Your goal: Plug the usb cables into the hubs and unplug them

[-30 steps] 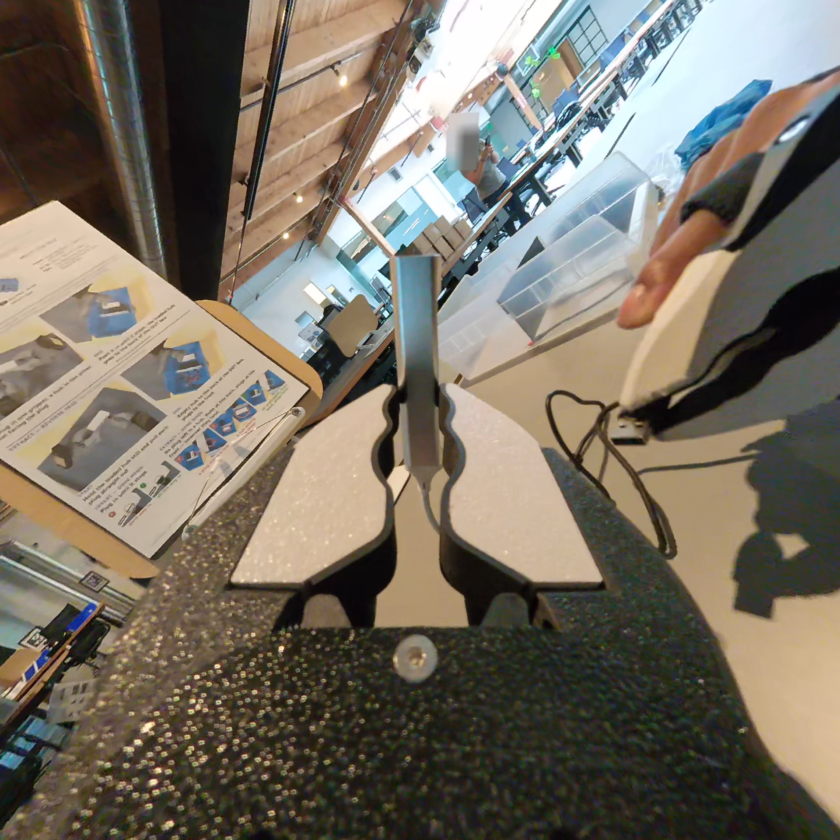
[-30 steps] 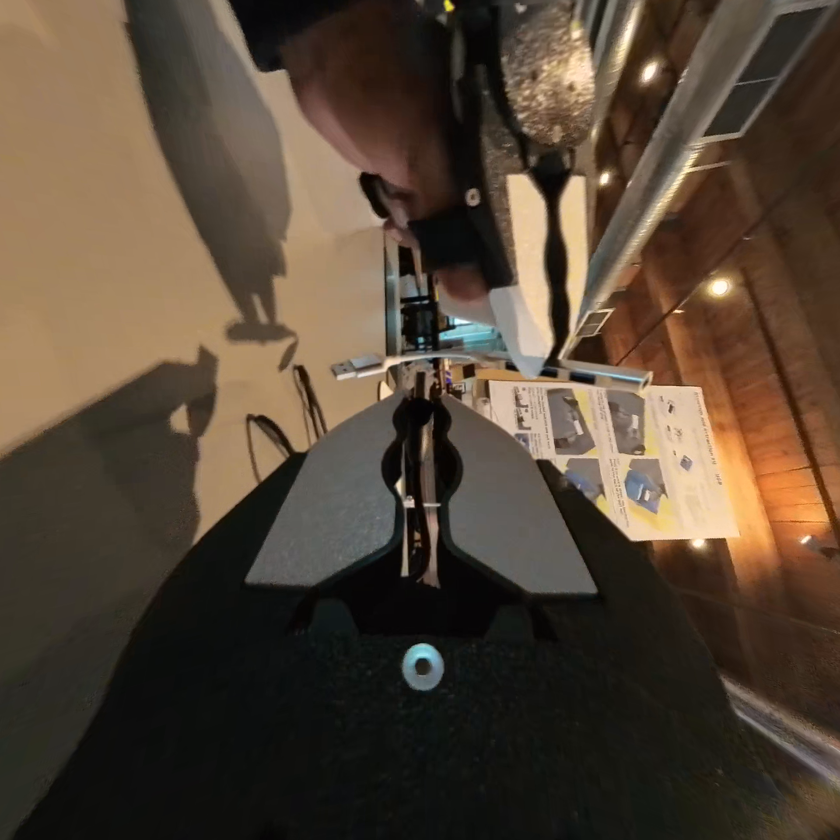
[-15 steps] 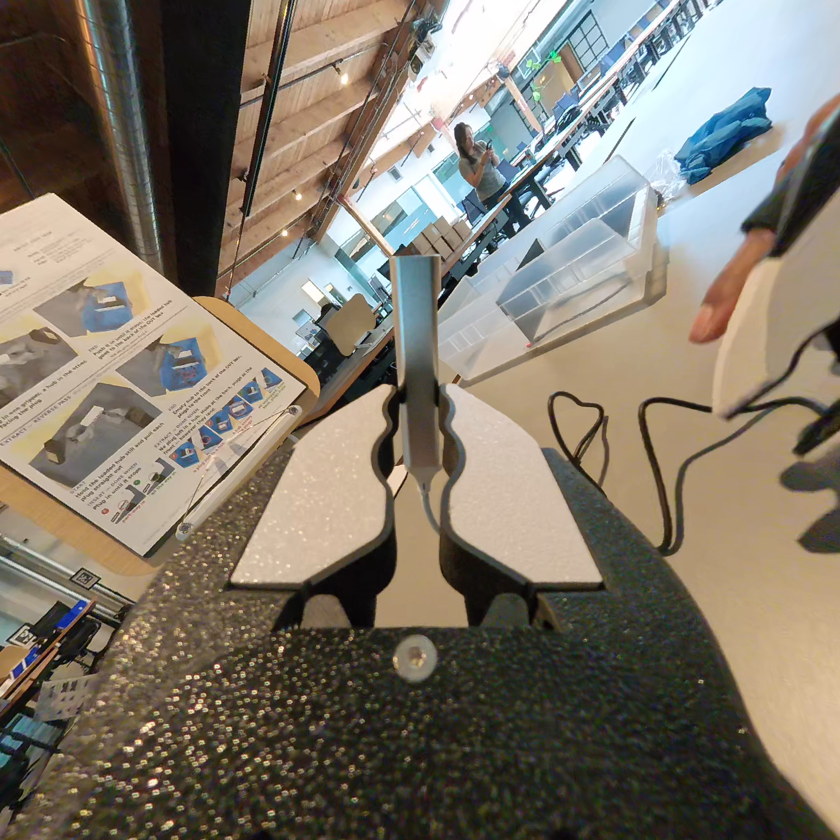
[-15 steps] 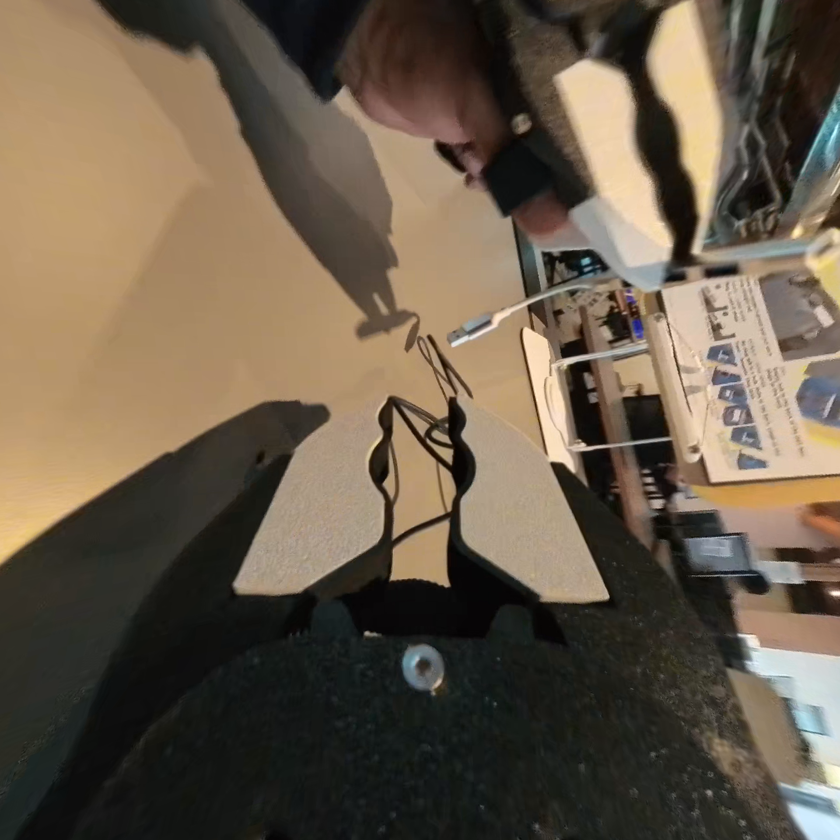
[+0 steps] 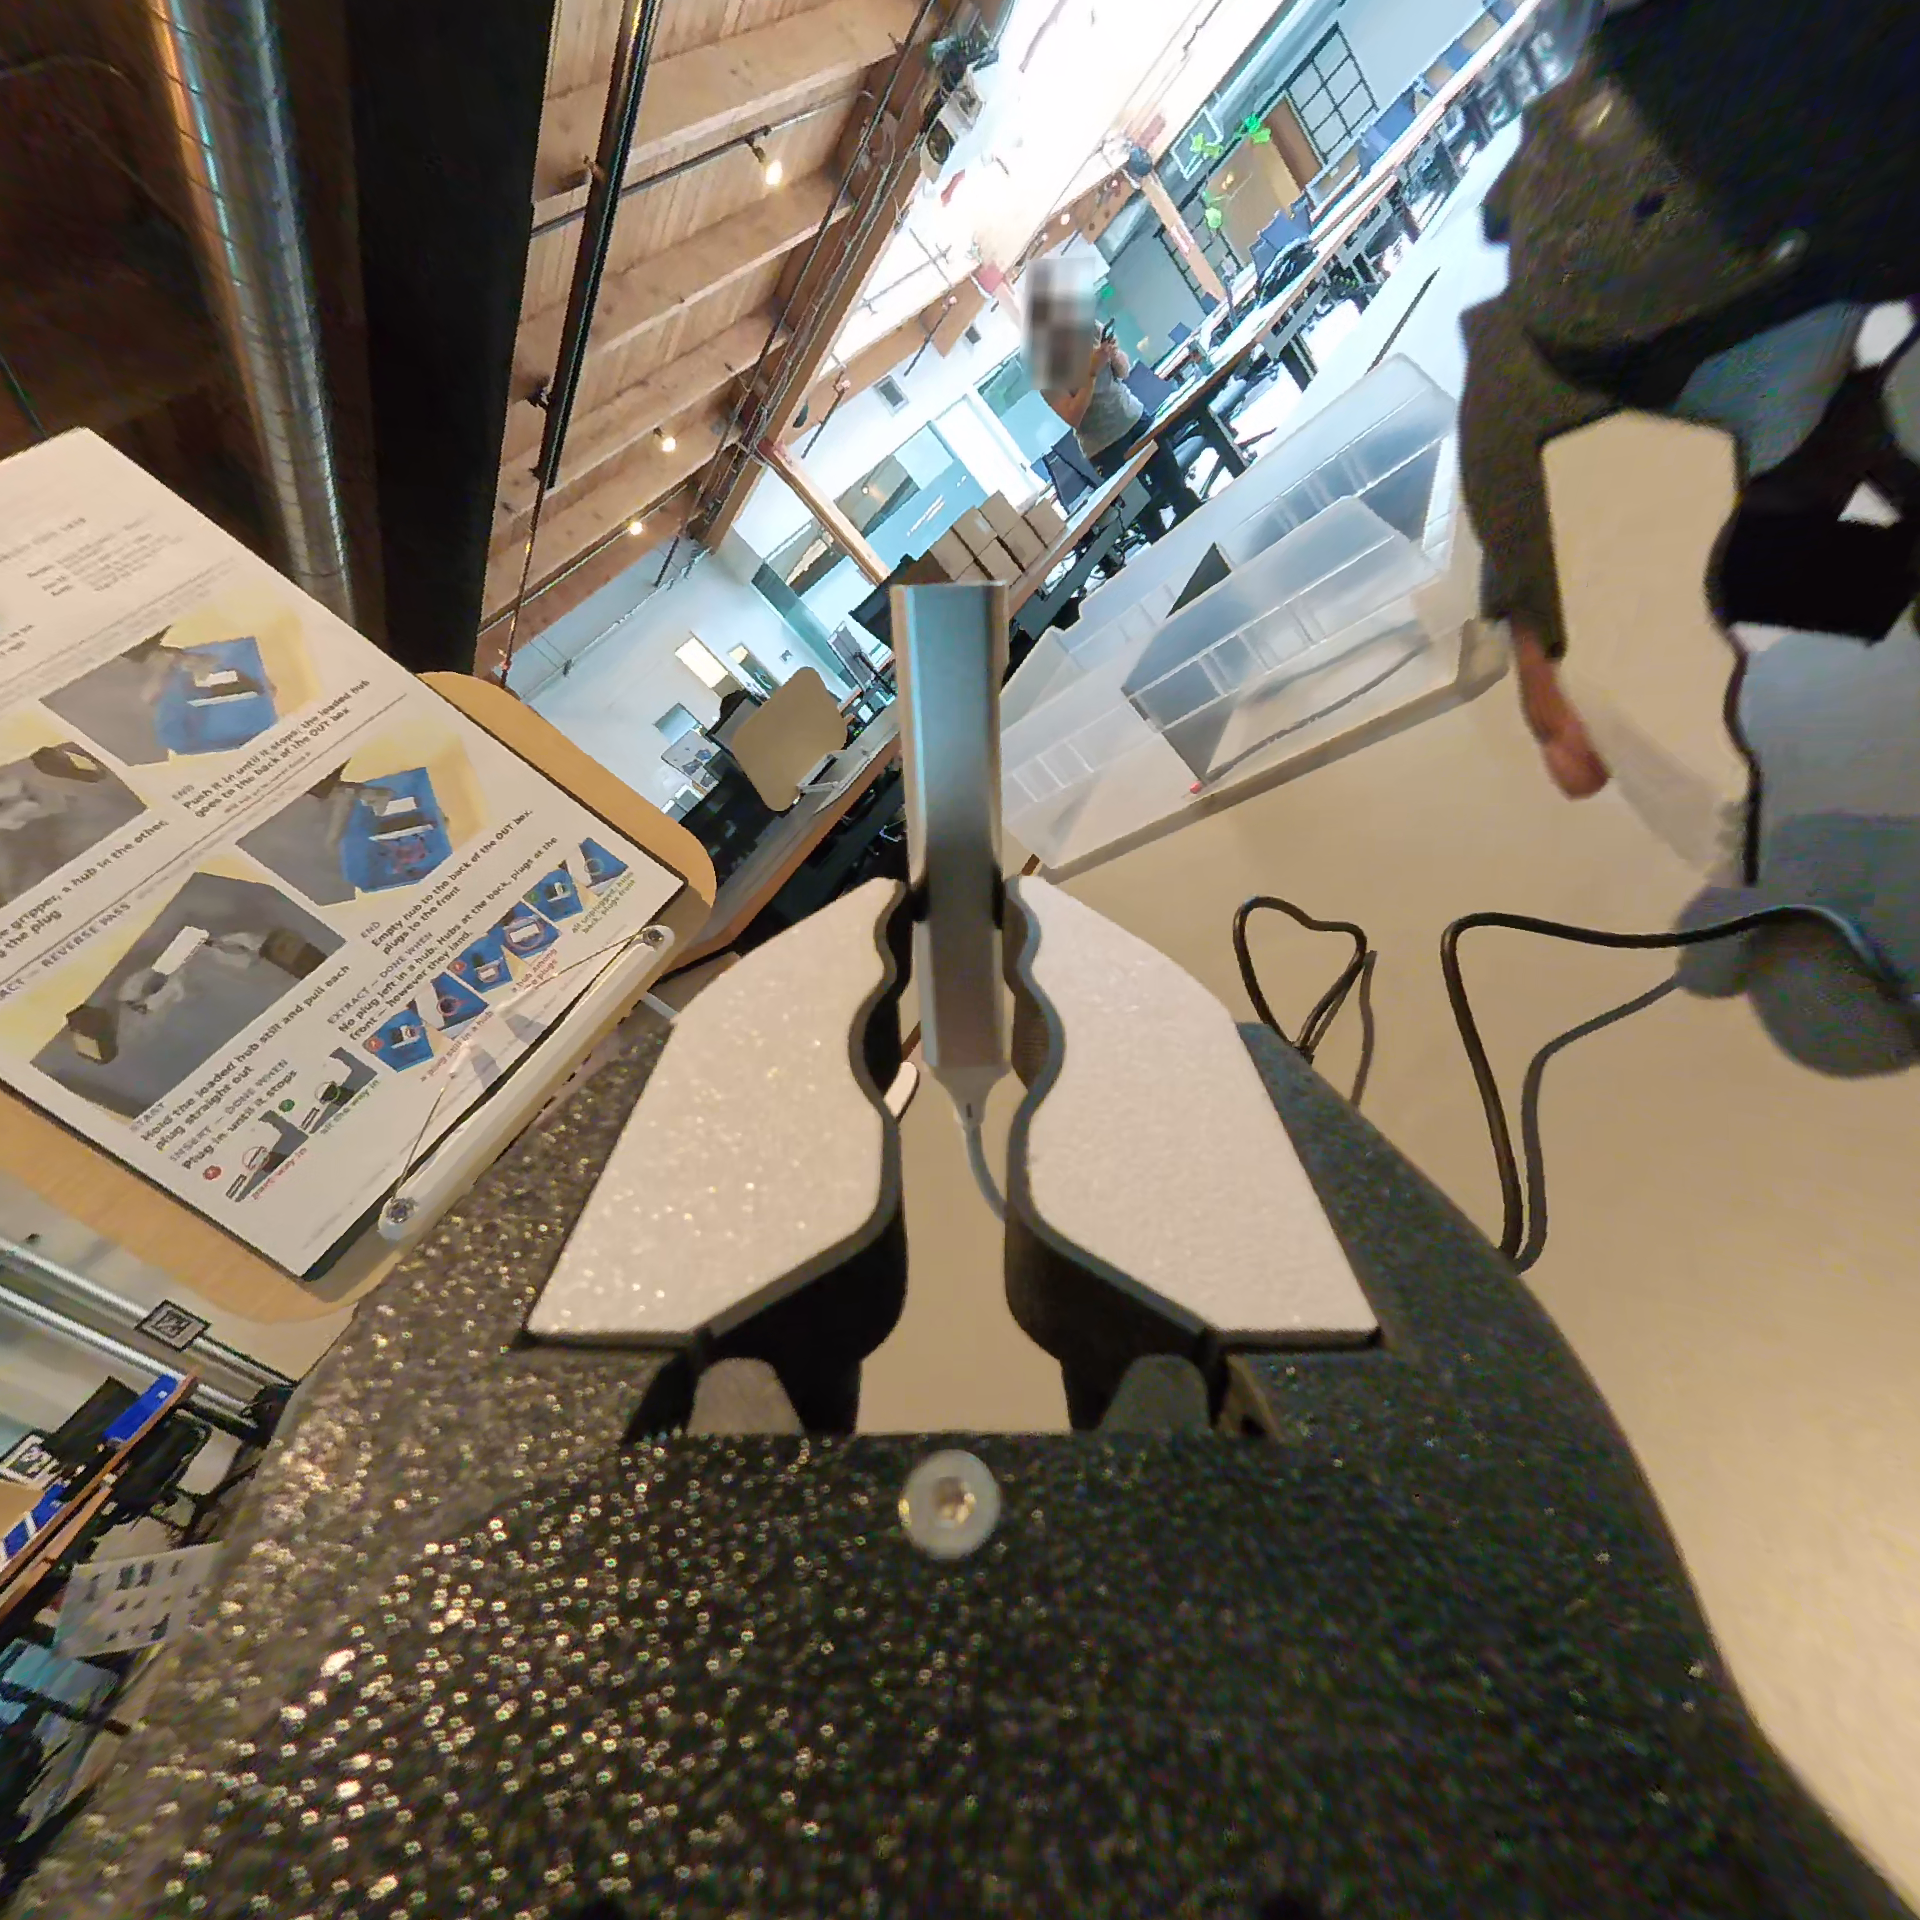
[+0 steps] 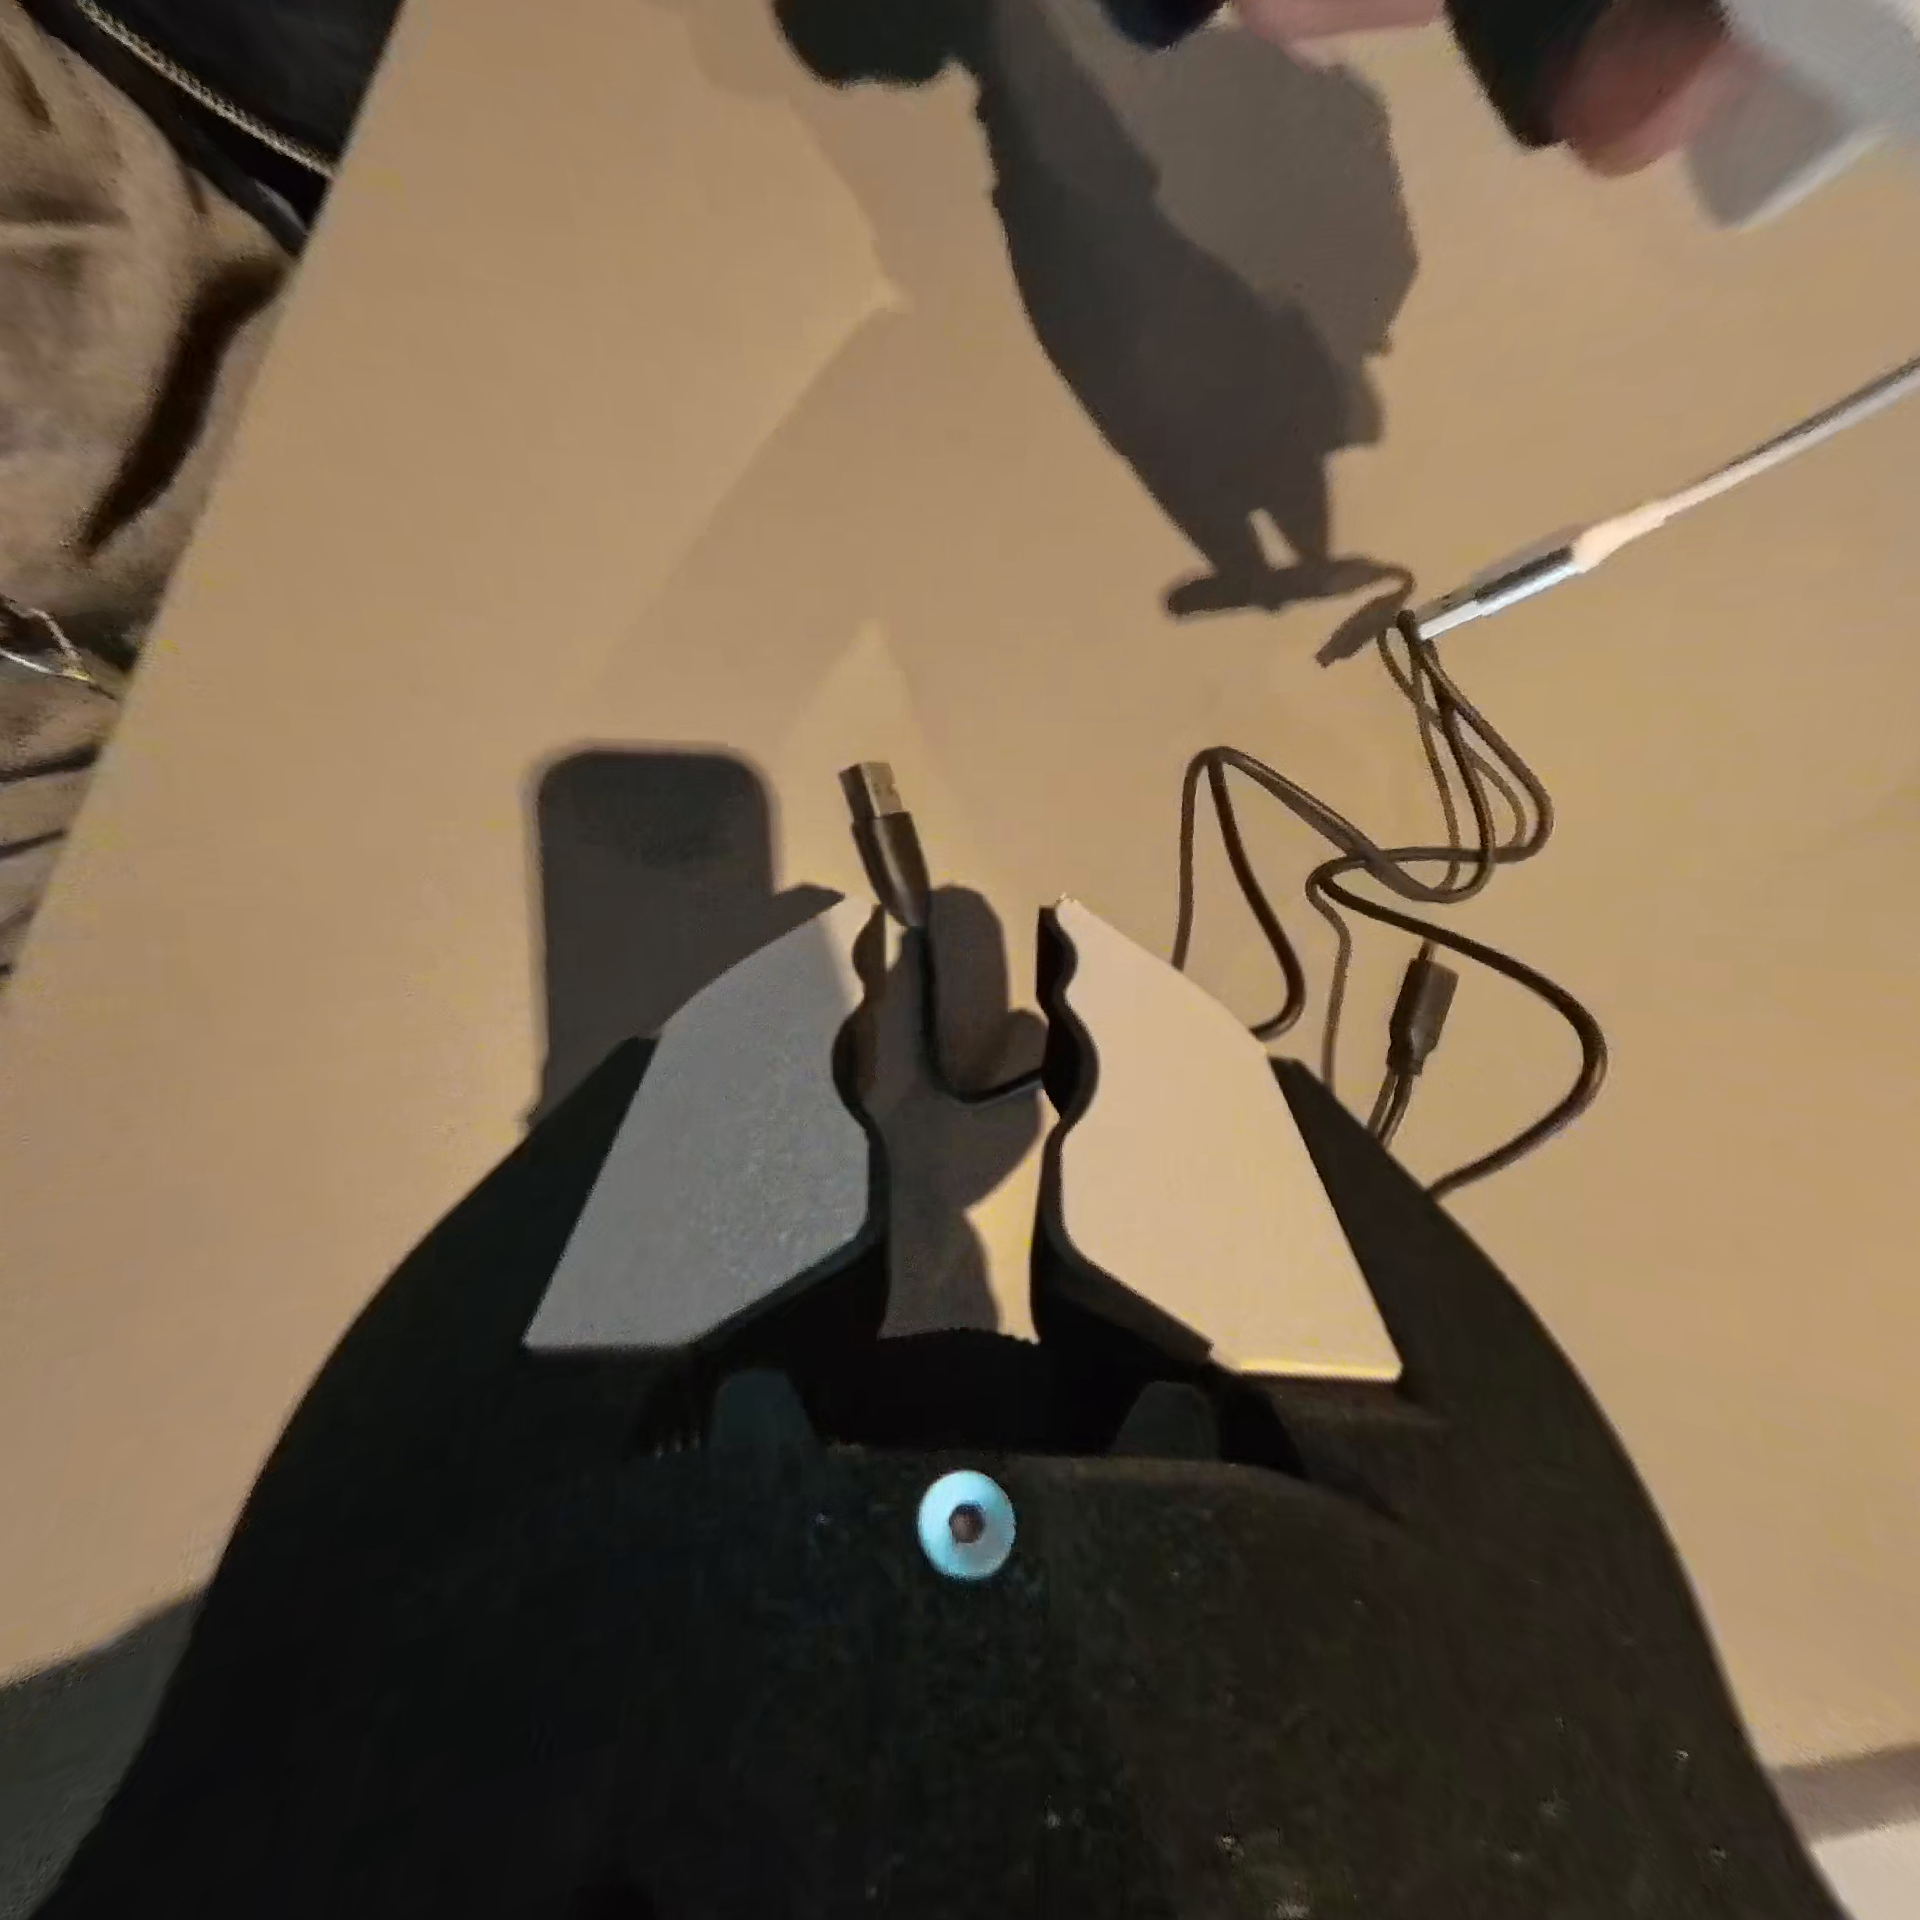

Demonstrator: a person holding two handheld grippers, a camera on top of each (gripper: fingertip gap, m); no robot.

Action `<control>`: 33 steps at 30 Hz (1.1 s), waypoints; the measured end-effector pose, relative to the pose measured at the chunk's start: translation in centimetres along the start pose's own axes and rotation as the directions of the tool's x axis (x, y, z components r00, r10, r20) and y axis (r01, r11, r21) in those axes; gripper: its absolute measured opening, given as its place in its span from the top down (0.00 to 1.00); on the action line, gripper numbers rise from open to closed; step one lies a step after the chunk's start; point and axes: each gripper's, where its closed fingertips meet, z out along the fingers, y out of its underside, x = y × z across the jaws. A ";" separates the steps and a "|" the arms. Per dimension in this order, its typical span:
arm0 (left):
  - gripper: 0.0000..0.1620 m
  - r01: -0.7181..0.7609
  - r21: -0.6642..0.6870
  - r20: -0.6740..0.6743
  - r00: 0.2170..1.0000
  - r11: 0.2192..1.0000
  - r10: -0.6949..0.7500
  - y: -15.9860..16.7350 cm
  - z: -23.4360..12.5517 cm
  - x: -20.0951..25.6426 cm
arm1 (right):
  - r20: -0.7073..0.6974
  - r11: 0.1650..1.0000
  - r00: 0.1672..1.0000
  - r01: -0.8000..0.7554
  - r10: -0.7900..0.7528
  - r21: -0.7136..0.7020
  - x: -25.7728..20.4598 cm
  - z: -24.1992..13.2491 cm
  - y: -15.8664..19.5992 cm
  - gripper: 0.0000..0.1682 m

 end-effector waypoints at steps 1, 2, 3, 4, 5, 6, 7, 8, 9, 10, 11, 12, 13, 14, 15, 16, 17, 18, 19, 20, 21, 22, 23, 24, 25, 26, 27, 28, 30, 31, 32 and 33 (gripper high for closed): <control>0.90 -0.002 0.000 0.001 1.000 1.000 0.002 0.0 0.0 0.0 | 0.013 1.000 1.000 0.002 -0.002 -0.011 0.3 0.6 0.1 0.84; 0.90 -0.002 0.000 0.002 1.000 1.000 0.002 0.0 -0.1 -0.1 | 0.026 1.000 1.000 -0.002 0.003 -0.014 0.6 1.1 0.1 0.84; 0.90 -0.001 -0.001 0.003 1.000 1.000 0.001 0.0 -0.1 -0.1 | 0.038 1.000 0.999 -0.012 0.012 -0.008 0.8 1.5 0.0 0.84; 0.90 0.001 -0.001 0.004 1.000 1.000 -0.001 0.1 -0.1 -0.2 | 0.051 1.000 0.998 -0.023 0.022 0.005 0.9 1.8 -0.1 0.85; 0.90 0.001 -0.001 0.003 1.000 1.000 -0.001 0.1 -0.2 -0.2 | 0.064 0.999 0.997 -0.034 0.032 0.020 0.9 2.1 -0.2 0.86; 0.90 0.002 0.000 0.003 1.000 1.000 -0.002 0.1 -0.2 -0.3 | 0.080 0.999 0.996 -0.043 0.040 0.032 0.7 2.3 -0.3 0.87; 0.90 0.003 0.000 0.001 1.000 1.000 -0.003 0.1 -0.3 -0.3 | 0.094 0.998 0.995 -0.049 0.045 0.038 0.5 2.4 -0.2 0.87; 0.90 0.002 0.000 -0.001 1.000 1.000 -0.002 0.1 -0.3 -0.3 | 0.103 0.998 0.993 -0.053 0.048 0.043 0.2 2.5 -0.1 0.88; 0.90 0.003 0.000 -0.001 1.000 1.000 -0.003 0.1 -0.3 -0.3 | 0.113 0.997 0.992 -0.058 0.052 0.049 0.0 2.5 0.0 0.88; 0.90 0.004 0.000 -0.003 1.000 1.000 -0.004 0.1 -0.3 -0.4 | 0.119 0.996 0.991 -0.065 0.058 0.055 -0.1 2.5 0.0 0.88; 0.90 0.005 0.000 -0.003 1.000 1.000 -0.005 0.0 -0.3 -0.4 | 0.117 0.996 0.991 -0.068 0.060 0.062 -0.2 2.4 0.0 0.88; 0.90 0.004 0.000 -0.002 1.000 1.000 -0.004 0.0 -0.3 -0.4 | 0.107 0.996 0.993 -0.065 0.057 0.065 -0.2 2.3 0.1 0.87; 0.90 0.002 -0.001 0.000 1.000 1.000 -0.002 0.0 -0.3 -0.4 | 0.093 0.996 0.995 -0.053 0.047 0.065 -0.3 2.3 0.1 0.87; 0.90 0.000 -0.001 0.002 1.000 1.000 0.000 -0.1 -0.3 -0.4 | 0.072 0.997 0.997 -0.033 0.028 0.067 -0.3 2.3 0.1 0.87; 0.90 0.000 0.000 0.004 1.000 1.000 0.000 -0.1 -0.4 -0.4 | 0.046 0.997 0.999 -0.005 0.002 0.072 -0.4 2.4 0.1 0.87; 0.90 0.000 0.000 0.006 1.000 1.000 0.000 -0.2 -0.4 -0.4 | 0.023 0.997 0.999 0.028 -0.030 0.074 -0.6 2.5 0.1 0.87; 0.90 0.002 0.000 0.007 1.000 1.000 -0.002 -0.2 -0.3 -0.5 | 0.004 0.995 0.998 0.061 -0.062 0.084 -0.8 2.6 0.0 0.86; 0.90 0.004 0.000 0.008 1.000 1.000 -0.004 -0.2 -0.3 -0.5 | -0.010 0.991 0.996 0.085 -0.084 0.101 -1.1 2.7 -0.2 0.86; 0.90 0.007 -0.001 0.008 1.000 1.000 -0.007 -0.1 -0.3 -0.4 | -0.018 0.989 0.995 0.096 -0.095 0.116 -1.3 2.8 -0.3 0.85; 0.90 0.010 -0.002 0.006 1.000 1.000 -0.010 0.0 -0.2 -0.4 | -0.024 0.987 0.995 0.104 -0.101 0.124 -1.5 3.0 -0.3 0.84; 0.90 0.011 -0.004 0.004 1.000 1.000 -0.011 0.1 -0.2 -0.3 | -0.034 0.986 0.994 0.110 -0.107 0.123 -1.6 3.2 -0.1 0.84; 0.90 0.011 -0.007 0.001 1.000 1.000 -0.011 0.1 -0.2 -0.2 | -0.043 0.987 0.993 0.116 -0.112 0.114 -1.6 3.5 0.2 0.83; 0.90 0.010 -0.009 0.000 1.000 1.000 -0.010 0.2 -0.1 -0.2 | -0.047 0.987 0.992 0.118 -0.114 0.107 -1.6 3.7 0.4 0.83; 0.90 0.009 -0.009 -0.001 1.000 1.000 -0.009 0.2 -0.1 -0.1 | -0.049 0.987 0.993 0.112 -0.107 0.119 -1.6 3.7 0.4 0.83; 0.90 0.009 -0.009 -0.001 1.000 1.000 -0.009 0.2 -0.1 -0.1 | -0.054 0.985 0.993 0.109 -0.103 0.130 -1.5 3.7 0.3 0.83; 0.90 0.010 -0.008 -0.002 1.000 1.000 -0.010 0.1 -0.1 -0.1 | -0.057 0.985 0.993 0.109 -0.102 0.133 -1.4 3.7 0.2 0.83; 0.90 0.010 -0.008 -0.002 1.000 1.000 -0.010 0.1 -0.1 -0.1 | -0.057 0.986 0.994 0.103 -0.096 0.131 -1.3 3.7 0.3 0.83; 0.90 0.010 -0.007 -0.002 1.000 1.000 -0.010 0.1 -0.1 -0.1 | -0.053 0.987 0.995 0.094 -0.087 0.128 -1.2 3.8 0.4 0.84; 0.90 0.011 -0.007 -0.004 1.000 1.000 -0.011 0.2 -0.1 -0.1 | -0.041 0.990 0.997 0.069 -0.065 0.121 -1.0 3.9 0.5 0.86; 0.90 0.012 -0.007 -0.005 1.000 1.000 -0.012 0.2 -0.1 -0.1 | -0.030 0.992 0.998 0.053 -0.050 0.118 -1.0 3.9 0.6 0.88; 0.90 0.012 -0.006 -0.006 1.000 1.000 -0.012 0.2 -0.2 -0.1 | -0.020 0.993 0.999 0.037 -0.035 0.112 -0.9 4.0 0.7 0.91; 0.90 0.012 -0.006 -0.007 1.000 1.000 -0.012 0.1 -0.2 -0.1 | -0.014 0.994 1.000 0.024 -0.023 0.107 -0.8 4.1 0.7 0.93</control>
